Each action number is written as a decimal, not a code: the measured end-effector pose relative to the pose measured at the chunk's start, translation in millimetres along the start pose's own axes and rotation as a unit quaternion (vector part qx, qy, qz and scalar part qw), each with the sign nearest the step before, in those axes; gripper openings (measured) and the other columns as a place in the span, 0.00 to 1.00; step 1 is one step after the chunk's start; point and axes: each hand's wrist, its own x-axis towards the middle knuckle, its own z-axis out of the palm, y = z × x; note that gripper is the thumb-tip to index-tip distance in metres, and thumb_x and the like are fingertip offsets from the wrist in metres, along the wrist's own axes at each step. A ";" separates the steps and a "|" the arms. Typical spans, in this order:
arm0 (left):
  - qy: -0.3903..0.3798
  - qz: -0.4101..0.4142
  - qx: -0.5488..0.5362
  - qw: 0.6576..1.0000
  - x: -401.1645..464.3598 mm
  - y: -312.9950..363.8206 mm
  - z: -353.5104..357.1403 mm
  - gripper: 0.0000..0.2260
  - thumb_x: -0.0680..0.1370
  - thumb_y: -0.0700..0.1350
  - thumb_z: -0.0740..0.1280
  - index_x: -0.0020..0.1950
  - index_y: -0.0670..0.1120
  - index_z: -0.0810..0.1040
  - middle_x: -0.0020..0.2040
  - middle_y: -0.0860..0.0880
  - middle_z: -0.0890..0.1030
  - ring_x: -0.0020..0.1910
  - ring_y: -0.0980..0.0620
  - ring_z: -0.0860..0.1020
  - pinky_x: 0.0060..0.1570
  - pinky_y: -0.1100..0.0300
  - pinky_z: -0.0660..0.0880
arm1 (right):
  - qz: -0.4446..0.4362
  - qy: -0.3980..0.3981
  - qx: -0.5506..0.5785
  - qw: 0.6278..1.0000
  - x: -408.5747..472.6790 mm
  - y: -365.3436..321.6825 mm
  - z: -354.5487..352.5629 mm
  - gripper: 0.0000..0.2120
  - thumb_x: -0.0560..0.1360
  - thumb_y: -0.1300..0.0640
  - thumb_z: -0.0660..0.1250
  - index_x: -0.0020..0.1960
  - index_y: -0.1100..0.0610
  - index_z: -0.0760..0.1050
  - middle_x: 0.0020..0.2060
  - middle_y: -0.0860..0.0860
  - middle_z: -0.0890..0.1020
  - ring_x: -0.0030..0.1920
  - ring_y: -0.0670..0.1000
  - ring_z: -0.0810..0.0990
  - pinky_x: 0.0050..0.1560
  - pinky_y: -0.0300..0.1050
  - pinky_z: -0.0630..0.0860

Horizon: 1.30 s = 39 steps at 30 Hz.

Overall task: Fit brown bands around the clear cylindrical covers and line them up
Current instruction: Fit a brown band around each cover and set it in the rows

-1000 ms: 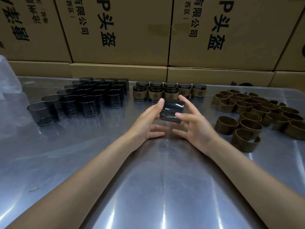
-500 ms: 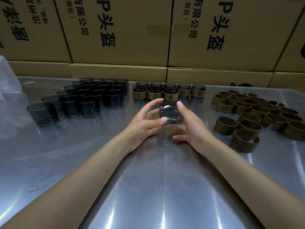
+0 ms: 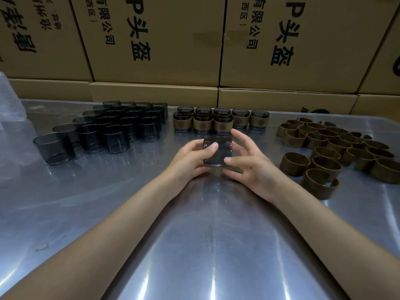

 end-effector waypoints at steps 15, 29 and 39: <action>-0.010 0.071 0.160 0.985 -2.1 -2.8 2.1 0.39 0.65 0.59 0.73 0.72 0.49 0.66 0.64 0.55 0.76 0.62 0.60 0.75 0.62 0.62 0.73 | 0.031 0.067 0.067 0.995 0.7 -2.4 -2.8 0.20 0.80 0.59 0.61 0.71 0.56 0.68 0.63 0.55 0.78 0.59 0.55 0.80 0.51 0.51 0.78; 0.097 0.130 0.029 0.986 -10.6 -2.0 5.4 0.38 0.67 0.38 0.77 0.72 0.49 0.65 0.63 0.48 0.78 0.61 0.52 0.79 0.60 0.55 0.77 | -0.066 -0.001 -0.231 0.971 -0.4 5.1 8.4 0.25 0.74 0.70 0.68 0.67 0.52 0.69 0.58 0.45 0.76 0.61 0.45 0.76 0.59 0.37 0.75; 0.032 0.139 0.101 0.985 -9.8 -5.2 11.9 0.41 0.72 0.32 0.72 0.77 0.51 0.54 0.72 0.45 0.69 0.68 0.53 0.72 0.61 0.65 0.73 | -0.088 0.104 -0.334 0.933 2.8 18.8 23.0 0.26 0.72 0.65 0.70 0.67 0.55 0.69 0.62 0.55 0.75 0.61 0.52 0.75 0.63 0.53 0.74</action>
